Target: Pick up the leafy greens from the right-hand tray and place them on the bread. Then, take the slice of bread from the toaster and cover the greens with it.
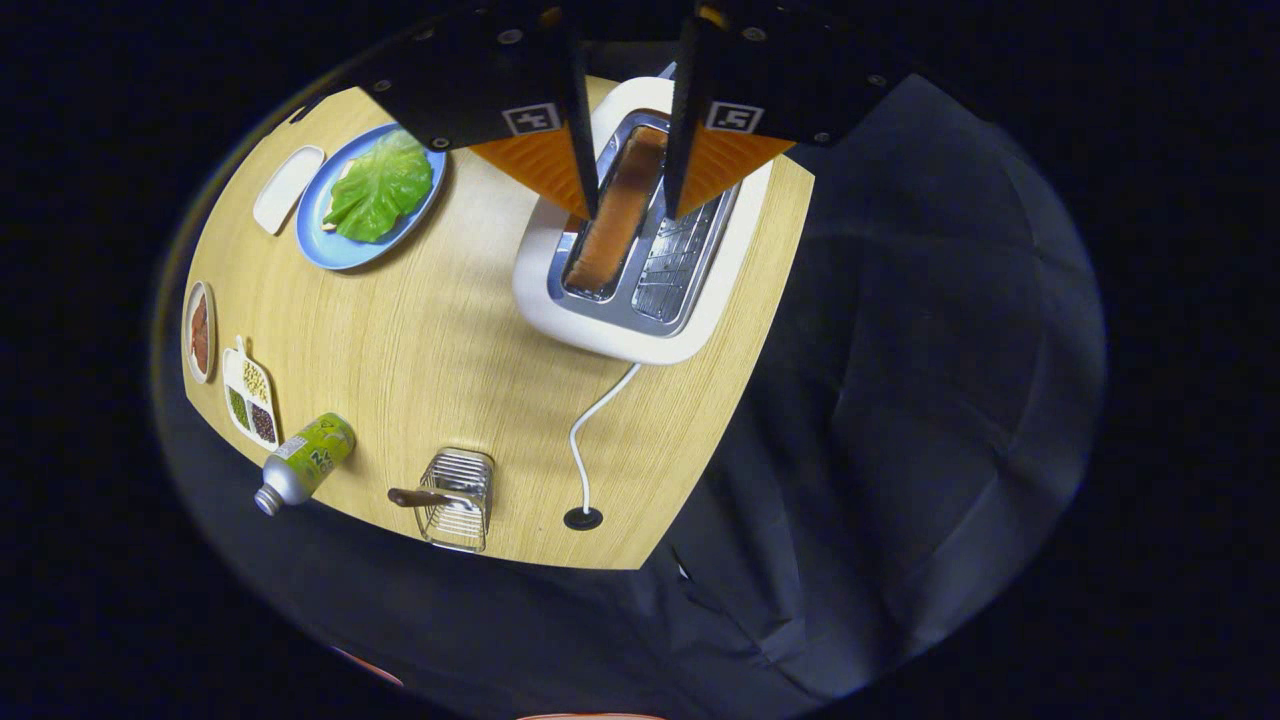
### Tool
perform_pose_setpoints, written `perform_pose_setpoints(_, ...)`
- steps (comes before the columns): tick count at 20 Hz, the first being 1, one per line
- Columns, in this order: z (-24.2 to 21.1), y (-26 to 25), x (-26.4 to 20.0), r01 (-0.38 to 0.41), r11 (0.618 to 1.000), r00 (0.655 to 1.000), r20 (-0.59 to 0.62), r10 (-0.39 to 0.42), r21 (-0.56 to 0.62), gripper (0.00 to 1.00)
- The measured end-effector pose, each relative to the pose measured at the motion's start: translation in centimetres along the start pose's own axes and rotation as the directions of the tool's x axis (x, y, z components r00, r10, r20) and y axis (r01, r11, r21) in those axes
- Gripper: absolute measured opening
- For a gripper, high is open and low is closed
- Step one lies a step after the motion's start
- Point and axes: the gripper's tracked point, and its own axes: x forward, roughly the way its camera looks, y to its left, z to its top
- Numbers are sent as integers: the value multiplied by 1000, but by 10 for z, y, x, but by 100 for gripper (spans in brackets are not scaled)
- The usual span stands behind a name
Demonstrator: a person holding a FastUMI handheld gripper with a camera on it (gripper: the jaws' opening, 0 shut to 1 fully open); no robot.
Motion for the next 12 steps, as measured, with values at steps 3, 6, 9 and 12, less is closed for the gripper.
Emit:
perform_pose_setpoints(3,1,-3,2,29,1000,1000,4,-29,3,26)
perform_pose_setpoints(6,0,-7,1,24,999,1000,4,-24,25,15)
perform_pose_setpoints(9,-1,-7,-6,-21,997,1000,16,20,68,14)
perform_pose_setpoints(12,1,-7,-21,-84,993,995,53,80,79,12)
